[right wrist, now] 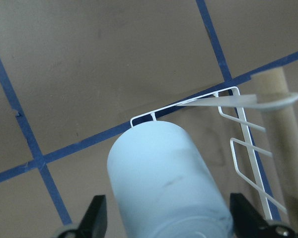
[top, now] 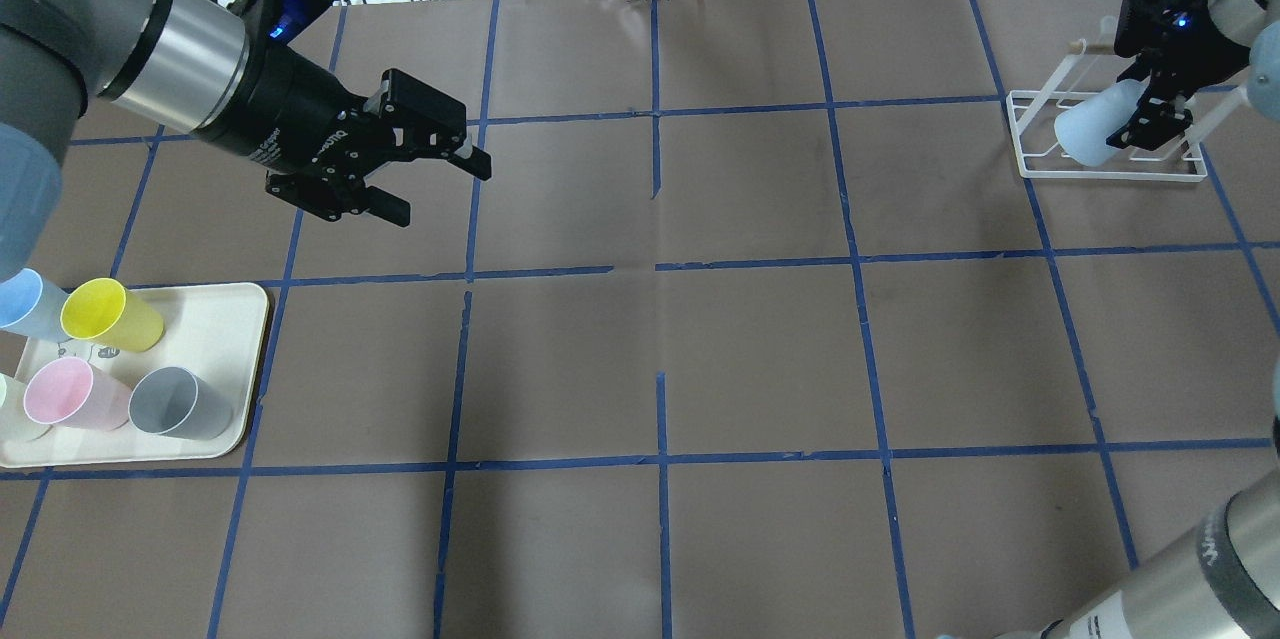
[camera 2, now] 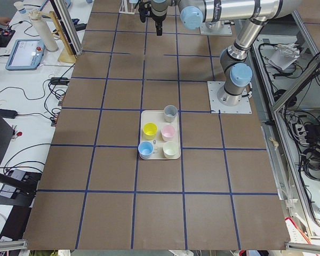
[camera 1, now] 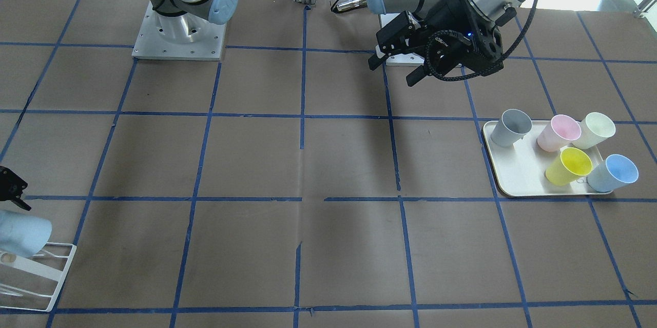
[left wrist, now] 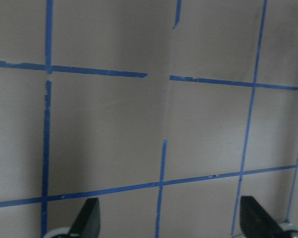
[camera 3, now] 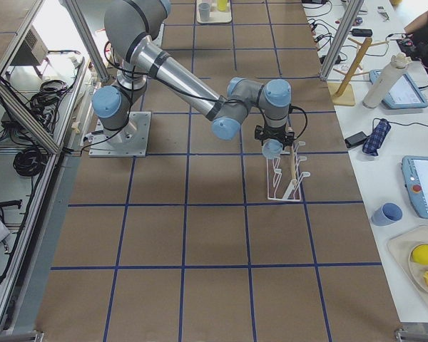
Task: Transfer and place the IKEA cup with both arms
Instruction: 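Lift the cup off the rack with the right gripper toward the left gripper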
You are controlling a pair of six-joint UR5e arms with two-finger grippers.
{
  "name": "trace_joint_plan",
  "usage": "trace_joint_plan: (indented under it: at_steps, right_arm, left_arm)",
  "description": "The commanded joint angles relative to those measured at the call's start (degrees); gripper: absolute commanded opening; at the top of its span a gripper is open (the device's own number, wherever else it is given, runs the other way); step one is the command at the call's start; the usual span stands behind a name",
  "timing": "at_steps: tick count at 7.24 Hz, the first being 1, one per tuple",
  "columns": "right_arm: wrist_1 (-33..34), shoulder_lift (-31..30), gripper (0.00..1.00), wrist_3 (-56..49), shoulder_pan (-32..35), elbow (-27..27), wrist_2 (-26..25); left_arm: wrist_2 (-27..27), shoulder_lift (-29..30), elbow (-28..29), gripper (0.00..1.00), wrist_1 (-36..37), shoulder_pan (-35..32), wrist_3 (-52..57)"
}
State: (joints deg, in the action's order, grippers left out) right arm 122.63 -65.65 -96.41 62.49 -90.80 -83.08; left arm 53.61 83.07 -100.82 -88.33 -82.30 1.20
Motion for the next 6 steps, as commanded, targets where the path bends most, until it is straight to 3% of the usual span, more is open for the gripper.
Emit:
trace_joint_plan:
  at_steps: [1, 2, 5, 6]
  right_arm:
    - [-0.1, -0.7, 0.56, 0.0, 0.1, 0.0, -0.2]
    - [-0.6, -1.5, 0.52, 0.1, 0.1, 0.4, -0.4]
    - [-4.1, -7.9, 0.51, 0.4, 0.1, 1.0, -1.8]
    - [-6.8, -9.7, 0.51, 0.4, 0.2, 1.0, -1.6]
  left_arm:
    - [-13.0, 0.4, -1.0, 1.0, -0.4, 2.1, 2.0]
    - [-20.8, 0.7, -3.3, 1.0, 0.2, 2.1, 2.0]
    - [-31.3, 1.1, -7.5, 1.0, 1.0, 2.1, 3.8]
    - [-37.0, 1.0, -8.9, 1.0, 1.1, 2.0, 5.0]
